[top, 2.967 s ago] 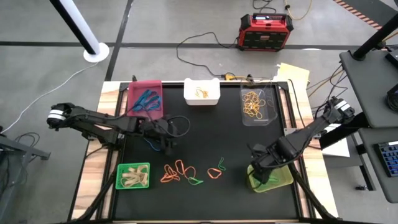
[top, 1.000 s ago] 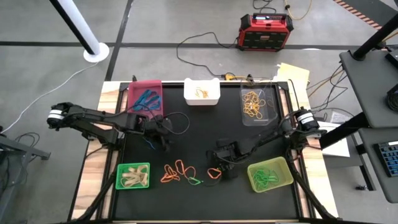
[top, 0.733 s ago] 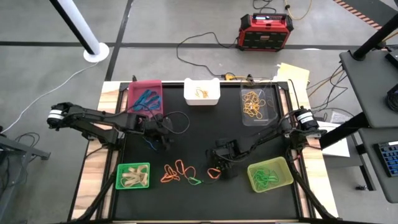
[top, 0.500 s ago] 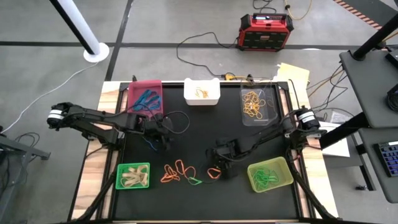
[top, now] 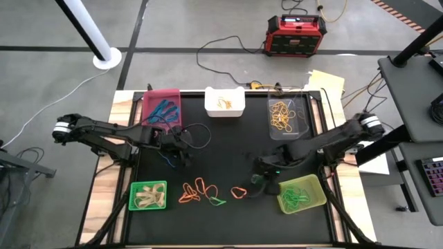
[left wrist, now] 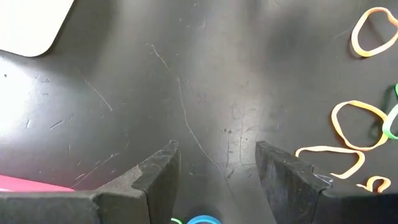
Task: Sort rubber bands into baskets
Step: Put the green rubber band into the yellow bin, then put the orange rubber band into the white bin
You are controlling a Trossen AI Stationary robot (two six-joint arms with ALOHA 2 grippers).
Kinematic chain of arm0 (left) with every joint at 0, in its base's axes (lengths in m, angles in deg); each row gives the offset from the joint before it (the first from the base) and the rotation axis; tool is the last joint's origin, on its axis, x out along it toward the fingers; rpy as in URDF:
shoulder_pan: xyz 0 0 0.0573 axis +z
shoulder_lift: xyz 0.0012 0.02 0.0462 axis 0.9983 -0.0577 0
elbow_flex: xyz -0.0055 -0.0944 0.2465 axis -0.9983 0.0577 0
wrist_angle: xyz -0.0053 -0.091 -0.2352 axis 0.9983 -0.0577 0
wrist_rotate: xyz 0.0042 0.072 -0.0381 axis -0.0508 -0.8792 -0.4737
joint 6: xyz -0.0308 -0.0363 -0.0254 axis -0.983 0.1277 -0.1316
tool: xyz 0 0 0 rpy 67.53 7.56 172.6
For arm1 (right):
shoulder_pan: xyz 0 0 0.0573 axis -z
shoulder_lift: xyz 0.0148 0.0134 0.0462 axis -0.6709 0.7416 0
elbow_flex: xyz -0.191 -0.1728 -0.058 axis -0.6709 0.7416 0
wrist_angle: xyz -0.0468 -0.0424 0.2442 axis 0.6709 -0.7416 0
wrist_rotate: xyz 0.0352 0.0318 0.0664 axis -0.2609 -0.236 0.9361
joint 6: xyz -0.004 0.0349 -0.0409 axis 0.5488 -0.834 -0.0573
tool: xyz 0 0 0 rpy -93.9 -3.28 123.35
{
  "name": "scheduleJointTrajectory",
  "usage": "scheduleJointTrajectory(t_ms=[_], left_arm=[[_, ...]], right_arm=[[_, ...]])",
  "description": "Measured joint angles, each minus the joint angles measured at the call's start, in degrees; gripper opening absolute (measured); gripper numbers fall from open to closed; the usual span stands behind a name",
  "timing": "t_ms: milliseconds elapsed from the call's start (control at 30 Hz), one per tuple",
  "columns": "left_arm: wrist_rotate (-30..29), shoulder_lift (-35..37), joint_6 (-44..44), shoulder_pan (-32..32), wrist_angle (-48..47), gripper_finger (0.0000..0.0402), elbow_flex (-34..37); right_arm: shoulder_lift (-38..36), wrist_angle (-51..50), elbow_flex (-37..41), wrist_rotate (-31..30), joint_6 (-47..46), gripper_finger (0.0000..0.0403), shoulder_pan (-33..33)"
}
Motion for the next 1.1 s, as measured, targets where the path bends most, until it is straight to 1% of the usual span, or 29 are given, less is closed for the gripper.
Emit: scheduleJointTrajectory(t_ms=[100,267,333,500,600,733,1000,1100], left_arm=[[0.0,0.0,0.0,0.0,0.4,0.0192,0.0],[0.0,0.0,0.0,0.0,1.1,0.0192,0.0],[0.0,0.0,0.0,0.0,1.5,0.0192,0.0],[0.0,0.0,0.5,0.0,1.9,0.0192,0.0],[0.0,0.0,0.5,0.0,1.9,0.0192,0.0],[0.0,0.0,0.4,0.0,1.9,0.0192,0.1],[0.1,-0.6,0.1,-0.4,2.2,0.0192,0.3],[0.2,-1.3,0.1,-1.1,2.1,0.0192,0.3]], right_arm=[[-4.7,-7.7,0.0,4.1,-10.1,0.0009,-2.6],[-10.3,-25.1,0.2,5.7,-30.0,0.0009,-9.9],[-12.3,-27.6,0.9,5.8,-37.1,0.0009,-13.1],[-14.7,-26.9,3.6,5.7,-50.2,0.0009,-19.0],[-14.5,-26.9,5.0,5.4,-54.3,0.0010,-21.0],[-14.0,-26.7,6.7,5.5,-57.4,0.0022,-21.8],[-13.7,-26.3,7.6,6.6,-58.7,0.0072,-21.9],[-13.7,-24.6,7.6,4.4,-58.7,0.0091,-21.9]])
